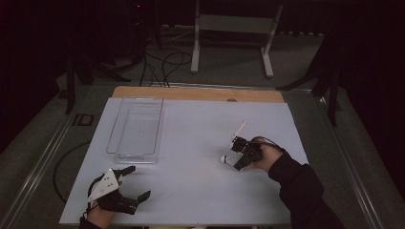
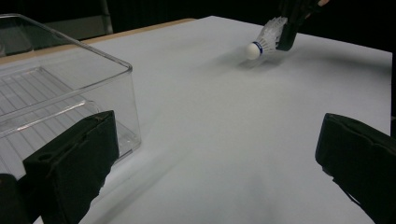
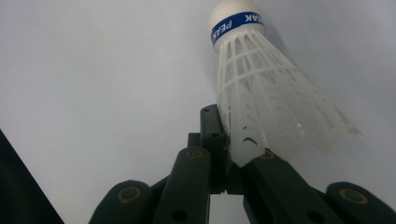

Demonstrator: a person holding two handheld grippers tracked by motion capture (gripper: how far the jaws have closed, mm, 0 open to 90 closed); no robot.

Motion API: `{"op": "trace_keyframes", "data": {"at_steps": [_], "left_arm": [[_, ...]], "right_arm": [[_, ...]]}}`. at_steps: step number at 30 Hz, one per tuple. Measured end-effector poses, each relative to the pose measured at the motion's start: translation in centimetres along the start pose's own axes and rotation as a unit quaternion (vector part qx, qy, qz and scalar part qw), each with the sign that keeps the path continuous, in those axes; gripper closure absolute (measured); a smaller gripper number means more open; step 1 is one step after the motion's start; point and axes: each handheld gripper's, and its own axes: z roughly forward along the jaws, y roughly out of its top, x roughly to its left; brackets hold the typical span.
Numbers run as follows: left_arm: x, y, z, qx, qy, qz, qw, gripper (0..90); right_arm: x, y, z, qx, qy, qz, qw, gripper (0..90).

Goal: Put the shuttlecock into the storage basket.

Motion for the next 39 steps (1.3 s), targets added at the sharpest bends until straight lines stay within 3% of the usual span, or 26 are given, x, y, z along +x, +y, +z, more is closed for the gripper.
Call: {"op": "trace_keyframes", "data": {"at_steps": [4,5,9,17,27,31,36,39], "left_arm": [[0.0,0.0,0.0,0.000,0.000,0.000,1.0000,0.2],[0.0,0.0,0.0,0.001,0.000,0.001,1.0000,0.2],[0.0,0.0,0.0,0.001,0.000,0.001,1.0000,0.2],[0.0,0.0,0.0,0.001,0.000,0.001,1.0000,0.2],[0.0,0.0,0.0,0.002,0.000,0.002,1.0000,0.2],[0.0,0.0,0.0,0.003,0.000,0.002,1.0000,0.2],[0.0,0.0,0.1,0.005,-0.002,0.002,1.0000,0.2],[0.0,0.0,0.1,0.005,-0.002,0.002,1.0000,0.2]], "right_arm": [[0.6,-0.1,0.1,-0.004,0.006,-0.016,0.9999,89.8],[0.7,-0.2,0.2,-0.003,0.006,-0.032,0.9995,89.8],[1.0,-0.3,0.2,0.002,0.008,-0.036,0.9993,89.8],[1.7,-0.6,0.4,0.005,0.029,-0.068,0.9973,89.7],[3.8,-0.4,0.6,-0.002,0.059,-0.151,0.9868,89.6],[4.3,-0.4,0.8,0.013,0.069,-0.165,0.9838,89.6],[4.8,-0.3,0.7,0.011,0.075,-0.182,0.9804,89.6],[5.0,-0.3,0.4,0.011,0.072,-0.181,0.9809,89.6]]}}
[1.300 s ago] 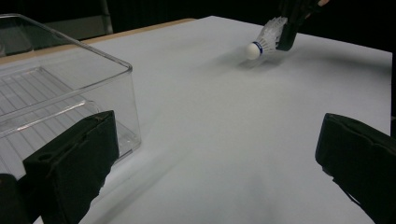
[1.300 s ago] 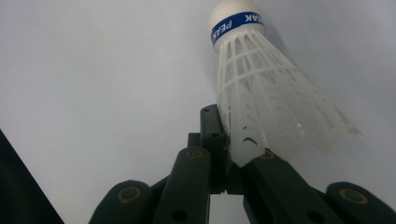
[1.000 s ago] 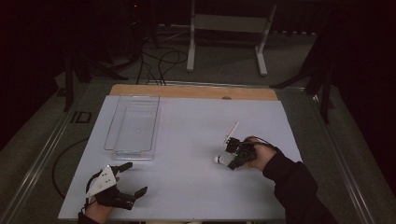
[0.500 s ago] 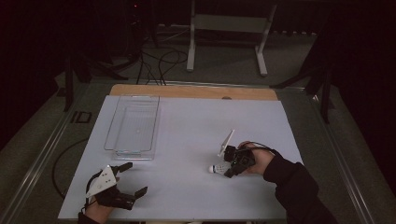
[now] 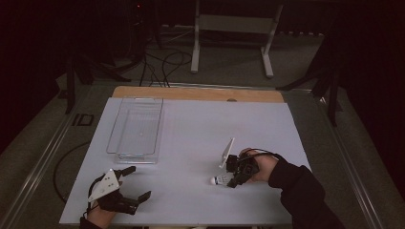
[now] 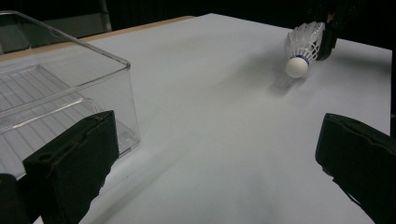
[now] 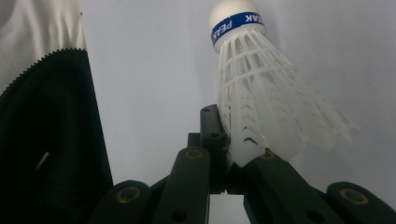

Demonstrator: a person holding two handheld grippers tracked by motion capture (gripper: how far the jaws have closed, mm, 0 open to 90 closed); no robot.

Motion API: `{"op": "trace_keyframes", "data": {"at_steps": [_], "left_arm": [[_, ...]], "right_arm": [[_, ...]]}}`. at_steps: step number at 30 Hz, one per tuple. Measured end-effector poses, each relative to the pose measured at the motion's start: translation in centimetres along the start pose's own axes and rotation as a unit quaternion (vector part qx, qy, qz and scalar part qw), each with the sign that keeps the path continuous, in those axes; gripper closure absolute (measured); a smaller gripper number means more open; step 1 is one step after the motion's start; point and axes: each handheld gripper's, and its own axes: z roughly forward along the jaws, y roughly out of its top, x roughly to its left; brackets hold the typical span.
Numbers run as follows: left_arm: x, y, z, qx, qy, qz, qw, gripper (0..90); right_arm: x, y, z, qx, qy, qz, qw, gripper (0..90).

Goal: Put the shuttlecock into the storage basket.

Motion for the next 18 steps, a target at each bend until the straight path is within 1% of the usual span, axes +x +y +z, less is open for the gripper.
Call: {"op": "trace_keyframes", "data": {"at_steps": [4,7,12,14,15,18], "left_arm": [[0.0,0.0,0.0,0.001,-0.001,-0.001,1.0000,0.2],[0.0,0.0,0.1,0.003,-0.002,0.000,1.0000,0.2],[0.0,0.0,0.1,0.003,-0.004,0.000,1.0000,0.2],[0.0,0.0,0.1,0.005,-0.006,0.001,1.0000,0.2],[0.0,0.1,0.1,0.007,-0.008,0.002,0.9999,0.2],[0.0,0.1,0.1,0.010,-0.011,0.004,0.9999,0.2]], "right_arm": [[0.3,0.2,-0.6,-0.003,0.001,-0.009,1.0000,89.6],[0.5,0.2,-1.3,-0.002,-0.003,-0.019,0.9998,89.6],[0.4,0.0,-1.7,-0.004,-0.010,-0.018,0.9998,89.6],[0.4,-0.1,-1.9,-0.006,-0.011,-0.015,0.9998,89.6],[0.3,-0.2,-2.0,-0.005,-0.010,-0.008,0.9999,89.6],[0.2,-0.3,-1.9,-0.009,-0.013,-0.011,0.9998,89.6]]}}
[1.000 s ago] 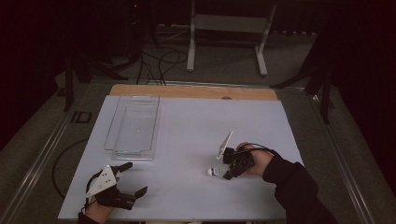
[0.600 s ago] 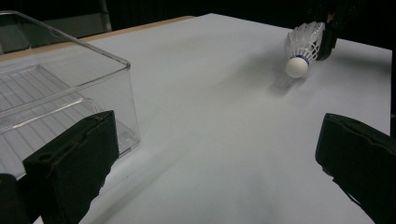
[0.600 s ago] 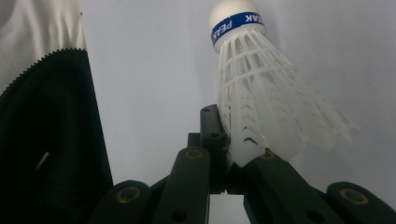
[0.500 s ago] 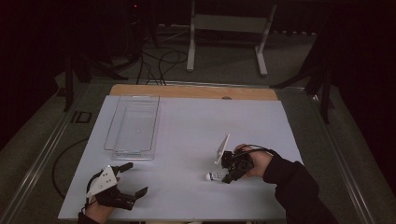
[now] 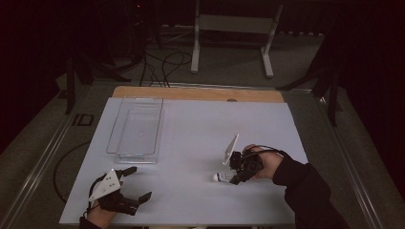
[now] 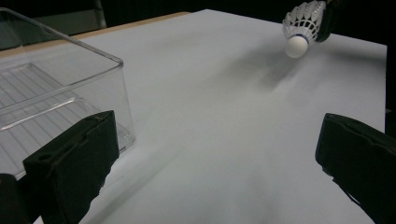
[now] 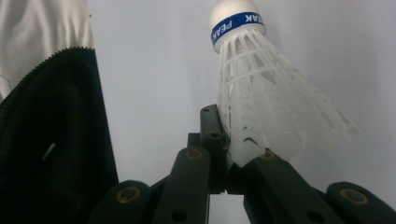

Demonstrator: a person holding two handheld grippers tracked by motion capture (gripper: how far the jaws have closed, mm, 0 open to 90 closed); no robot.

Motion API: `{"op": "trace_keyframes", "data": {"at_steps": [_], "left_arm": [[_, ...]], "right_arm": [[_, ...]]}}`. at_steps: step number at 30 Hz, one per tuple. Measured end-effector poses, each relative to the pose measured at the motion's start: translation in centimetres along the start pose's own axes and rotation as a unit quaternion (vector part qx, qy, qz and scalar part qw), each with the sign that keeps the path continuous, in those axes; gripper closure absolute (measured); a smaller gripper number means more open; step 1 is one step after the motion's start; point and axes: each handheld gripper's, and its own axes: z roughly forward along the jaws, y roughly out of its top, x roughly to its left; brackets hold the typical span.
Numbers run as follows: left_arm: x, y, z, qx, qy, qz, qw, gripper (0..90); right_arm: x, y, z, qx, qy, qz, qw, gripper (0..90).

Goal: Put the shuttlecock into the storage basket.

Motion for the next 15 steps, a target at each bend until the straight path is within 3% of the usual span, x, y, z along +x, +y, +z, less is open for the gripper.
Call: {"op": "trace_keyframes", "data": {"at_steps": [8,11,15], "left_arm": [[-0.1,0.5,0.1,0.027,-0.011,0.014,0.9995,0.2],[0.0,0.8,0.2,0.047,-0.014,0.013,0.9987,0.2],[0.4,1.2,-0.2,0.054,-0.025,0.004,0.9982,0.2]], "right_arm": [[-0.3,-0.4,-0.1,0.000,-0.003,0.008,1.0000,89.6],[-0.2,-0.5,-0.2,0.001,-0.004,0.016,0.9999,89.6],[-0.2,-0.5,-0.2,0.001,-0.004,0.016,0.9999,89.6]]}}
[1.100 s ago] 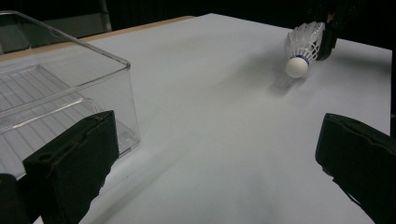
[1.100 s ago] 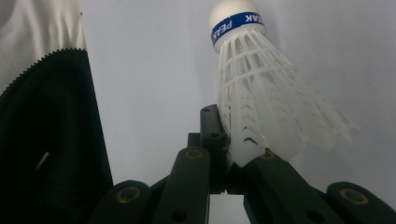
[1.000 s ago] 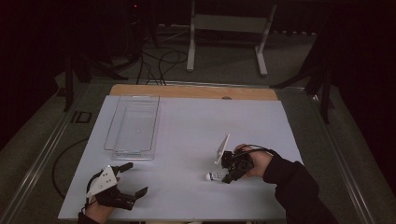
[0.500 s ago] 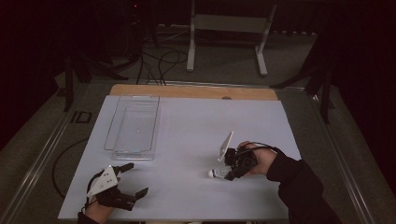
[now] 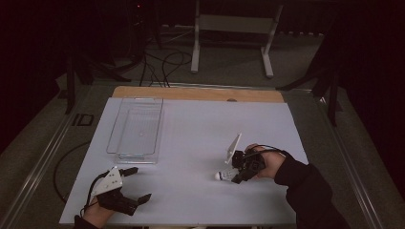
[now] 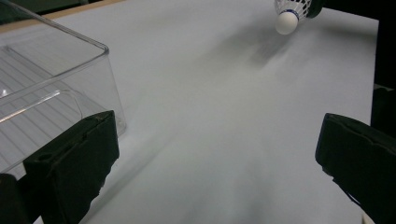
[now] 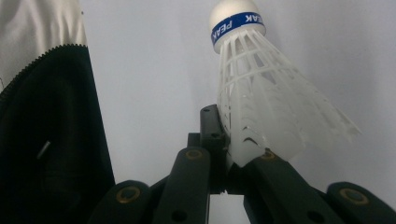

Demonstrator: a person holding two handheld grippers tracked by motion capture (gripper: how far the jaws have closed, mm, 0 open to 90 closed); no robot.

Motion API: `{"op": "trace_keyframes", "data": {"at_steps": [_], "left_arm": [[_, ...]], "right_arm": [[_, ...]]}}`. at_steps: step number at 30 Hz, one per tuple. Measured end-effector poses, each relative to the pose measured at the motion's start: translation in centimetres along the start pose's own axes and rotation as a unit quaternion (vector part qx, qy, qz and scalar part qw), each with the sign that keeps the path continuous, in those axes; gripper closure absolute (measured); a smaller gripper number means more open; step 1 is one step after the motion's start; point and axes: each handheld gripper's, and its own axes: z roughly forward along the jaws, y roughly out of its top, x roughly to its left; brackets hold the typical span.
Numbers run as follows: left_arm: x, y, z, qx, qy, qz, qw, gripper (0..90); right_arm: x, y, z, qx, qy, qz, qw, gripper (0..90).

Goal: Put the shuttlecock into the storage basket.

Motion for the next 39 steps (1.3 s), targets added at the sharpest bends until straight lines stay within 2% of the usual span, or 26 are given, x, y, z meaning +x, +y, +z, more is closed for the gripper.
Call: {"op": "trace_keyframes", "data": {"at_steps": [9,15,18,24,29,39], "left_arm": [[0.5,1.4,-1.1,0.000,-0.018,0.007,0.9998,0.2],[0.6,3.1,-1.5,0.002,-0.032,0.024,0.9992,0.2],[0.6,3.8,-1.5,0.002,-0.030,0.035,0.9989,0.2],[0.9,5.5,-1.6,0.003,-0.035,0.048,0.9982,0.2],[0.9,7.1,-1.4,0.015,-0.055,0.065,0.9963,0.2],[0.5,9.8,-0.7,0.031,-0.078,0.101,0.9914,0.2]], "right_arm": [[0.0,0.2,-0.1,0.001,0.003,-0.007,1.0000,89.6],[0.0,0.3,-0.2,0.003,0.003,-0.011,0.9999,89.6],[0.1,0.4,-0.3,0.007,0.003,-0.005,1.0000,89.6],[0.1,0.4,-0.2,0.009,0.008,-0.009,0.9999,89.6],[0.0,0.4,0.0,0.008,0.007,-0.014,0.9998,89.6],[0.1,0.6,-0.2,0.006,0.007,-0.017,0.9998,89.6]]}}
